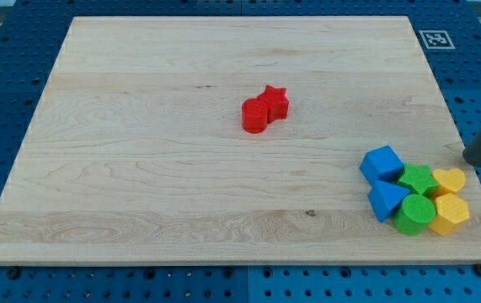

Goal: Keep blue triangle in between red blocks and blue cube

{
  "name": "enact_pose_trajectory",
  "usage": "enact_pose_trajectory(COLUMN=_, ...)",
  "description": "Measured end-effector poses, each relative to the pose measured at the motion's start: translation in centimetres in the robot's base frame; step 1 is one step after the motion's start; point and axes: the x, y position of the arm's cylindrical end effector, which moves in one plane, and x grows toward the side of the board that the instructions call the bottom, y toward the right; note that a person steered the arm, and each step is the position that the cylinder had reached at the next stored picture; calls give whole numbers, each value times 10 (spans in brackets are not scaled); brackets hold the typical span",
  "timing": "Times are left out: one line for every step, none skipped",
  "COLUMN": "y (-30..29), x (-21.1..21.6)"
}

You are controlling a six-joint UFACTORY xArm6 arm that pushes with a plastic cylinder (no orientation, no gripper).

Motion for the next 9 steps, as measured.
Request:
enact_pose_trajectory(y=5, x=0)
enact_pose_trajectory(y=42, x=-1)
enact_pose_trajectory(y=43, x=24)
enact_pose_trajectory(y=11, x=111)
enact_pose_trajectory(y=-2, x=120)
enact_pose_trajectory(y=-78, x=116)
enact_pose_trajectory(y=-104, x=120)
enact_pose_trajectory(y=-116, x=92)
enact_pose_trajectory(y=-138, x=69)
